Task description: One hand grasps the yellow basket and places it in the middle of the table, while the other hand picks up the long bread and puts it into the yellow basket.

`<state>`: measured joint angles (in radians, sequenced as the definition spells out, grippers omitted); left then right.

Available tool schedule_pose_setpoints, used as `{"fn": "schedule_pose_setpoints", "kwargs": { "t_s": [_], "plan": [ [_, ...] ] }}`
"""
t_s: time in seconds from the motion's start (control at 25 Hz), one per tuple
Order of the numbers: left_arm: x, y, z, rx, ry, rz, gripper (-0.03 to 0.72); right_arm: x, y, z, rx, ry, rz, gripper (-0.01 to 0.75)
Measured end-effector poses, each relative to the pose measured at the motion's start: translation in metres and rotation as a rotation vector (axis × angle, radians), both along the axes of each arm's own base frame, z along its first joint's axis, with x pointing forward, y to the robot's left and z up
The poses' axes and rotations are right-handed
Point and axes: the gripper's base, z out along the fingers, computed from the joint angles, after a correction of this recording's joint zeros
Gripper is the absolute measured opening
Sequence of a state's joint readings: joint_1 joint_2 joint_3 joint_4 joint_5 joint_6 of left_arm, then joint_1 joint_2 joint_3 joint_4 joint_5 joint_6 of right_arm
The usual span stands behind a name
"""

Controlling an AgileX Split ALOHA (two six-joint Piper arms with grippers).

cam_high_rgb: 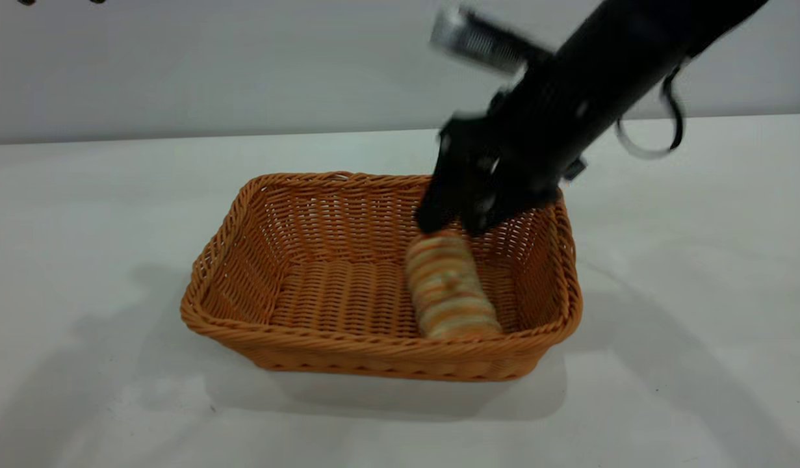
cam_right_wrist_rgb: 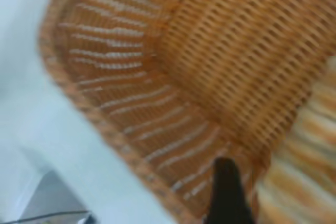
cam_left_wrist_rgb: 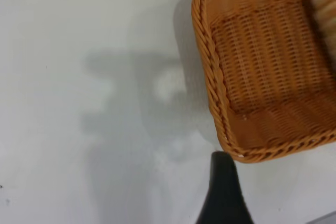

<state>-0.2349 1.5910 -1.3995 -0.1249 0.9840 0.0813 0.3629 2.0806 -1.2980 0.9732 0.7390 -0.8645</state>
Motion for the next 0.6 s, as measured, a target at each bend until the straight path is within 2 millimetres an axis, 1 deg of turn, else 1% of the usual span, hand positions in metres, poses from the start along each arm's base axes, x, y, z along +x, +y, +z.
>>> {"fn": "schedule_pose_setpoints", "kwargs": {
  "t_s": [0.04, 0.08, 0.16, 0.2, 0.32, 0.4, 0.48, 0.52, 0.6],
  "plan": [
    [-0.001, 0.001, 0.000, 0.005, 0.006, -0.001, 0.584, -0.002, -0.005, 0.015, 0.013, 0.000, 0.016, 0.627],
    [-0.003, 0.001, 0.002, 0.011, 0.011, -0.003, 0.584, -0.005, -0.011, 0.028, 0.013, -0.001, 0.031, 0.635],
    [-0.011, 0.004, 0.009, 0.027, 0.018, -0.008, 0.584, -0.017, -0.026, 0.067, -0.002, -0.017, 0.074, 0.628],
    [-0.017, 0.006, 0.014, 0.032, 0.024, -0.010, 0.584, -0.024, -0.035, 0.087, -0.031, -0.032, 0.085, 0.613],
    [-0.042, 0.012, 0.035, 0.039, 0.043, -0.019, 0.584, -0.057, -0.058, 0.142, -0.150, -0.063, 0.095, 0.562],
    [-0.056, 0.015, 0.051, 0.027, -0.014, -0.018, 0.584, -0.081, -0.073, 0.169, -0.235, -0.081, 0.055, 0.544],
    [-0.072, 0.019, 0.066, 0.014, -0.072, -0.015, 0.584, -0.110, -0.088, 0.190, -0.295, -0.109, 0.007, 0.537],
    [-0.081, 0.022, 0.072, 0.008, -0.096, -0.014, 0.584, -0.123, -0.096, 0.193, -0.328, -0.111, -0.019, 0.536],
    [-0.100, 0.026, 0.078, -0.001, -0.128, -0.010, 0.584, -0.157, -0.112, 0.197, -0.378, -0.136, -0.067, 0.536]
  ]
}}
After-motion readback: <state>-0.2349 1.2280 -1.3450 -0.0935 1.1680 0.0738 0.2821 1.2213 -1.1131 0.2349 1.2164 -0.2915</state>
